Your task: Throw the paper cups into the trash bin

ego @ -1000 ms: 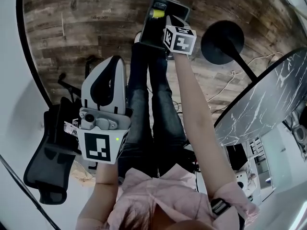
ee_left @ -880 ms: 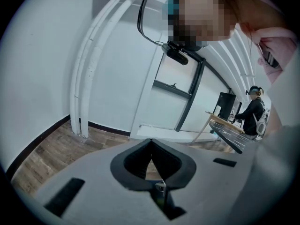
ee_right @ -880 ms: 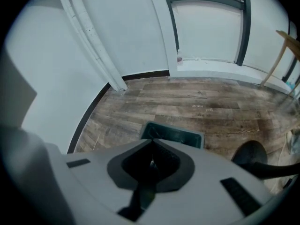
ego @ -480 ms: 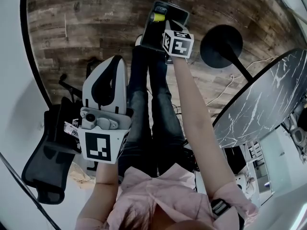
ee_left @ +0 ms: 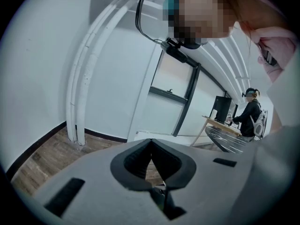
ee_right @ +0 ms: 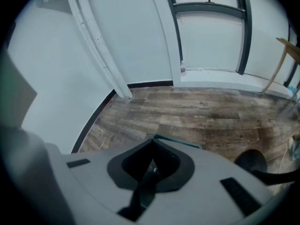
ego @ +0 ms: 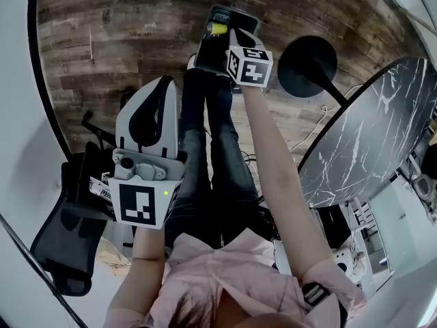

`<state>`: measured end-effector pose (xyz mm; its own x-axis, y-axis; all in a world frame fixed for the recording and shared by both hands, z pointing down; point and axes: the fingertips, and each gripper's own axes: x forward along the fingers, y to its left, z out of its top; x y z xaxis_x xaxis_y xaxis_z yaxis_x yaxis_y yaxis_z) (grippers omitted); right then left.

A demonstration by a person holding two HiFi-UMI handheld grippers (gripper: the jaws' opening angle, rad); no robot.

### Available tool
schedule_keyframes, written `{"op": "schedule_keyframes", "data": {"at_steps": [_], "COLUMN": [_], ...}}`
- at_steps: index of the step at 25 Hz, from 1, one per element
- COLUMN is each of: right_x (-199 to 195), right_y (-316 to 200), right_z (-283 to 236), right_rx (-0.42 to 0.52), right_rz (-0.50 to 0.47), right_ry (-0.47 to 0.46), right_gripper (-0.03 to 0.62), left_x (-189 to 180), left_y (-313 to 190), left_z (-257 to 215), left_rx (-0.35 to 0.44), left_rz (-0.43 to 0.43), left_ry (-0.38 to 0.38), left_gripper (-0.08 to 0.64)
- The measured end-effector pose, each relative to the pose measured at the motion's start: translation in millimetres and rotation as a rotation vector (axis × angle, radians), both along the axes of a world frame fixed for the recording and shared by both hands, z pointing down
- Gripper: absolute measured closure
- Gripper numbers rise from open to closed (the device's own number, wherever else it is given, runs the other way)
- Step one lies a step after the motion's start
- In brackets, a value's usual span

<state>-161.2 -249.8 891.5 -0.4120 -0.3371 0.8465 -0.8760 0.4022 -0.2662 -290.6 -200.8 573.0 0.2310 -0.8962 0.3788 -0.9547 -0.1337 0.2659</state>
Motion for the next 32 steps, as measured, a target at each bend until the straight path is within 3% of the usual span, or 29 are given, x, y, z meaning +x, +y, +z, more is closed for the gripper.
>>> {"op": "schedule_keyframes", "data": {"at_steps": [6,13,32], "right_x": [-2,-1,26], "right_y": [-8,-18,-39], "right_z": [-42,-88,-208], "right_rx": [0.077,0.129,0.299], "right_rz": [-0.008,0.054,0.121], "right_ry": [-0.055,-0.137,-0.209], "right_gripper": [0.561,0.561,0.563], "left_x": [8,9,30], "left_y": [-3,-2,3], "left_z": [-16,-29,-98], "left_rx": [0.033,0.053,0.129], "left_rz": [0.019,0.025,0.094], "left_ry": [0.007,-0.005,-0.008], "left_gripper": [0.545,0.545,0.545]}}
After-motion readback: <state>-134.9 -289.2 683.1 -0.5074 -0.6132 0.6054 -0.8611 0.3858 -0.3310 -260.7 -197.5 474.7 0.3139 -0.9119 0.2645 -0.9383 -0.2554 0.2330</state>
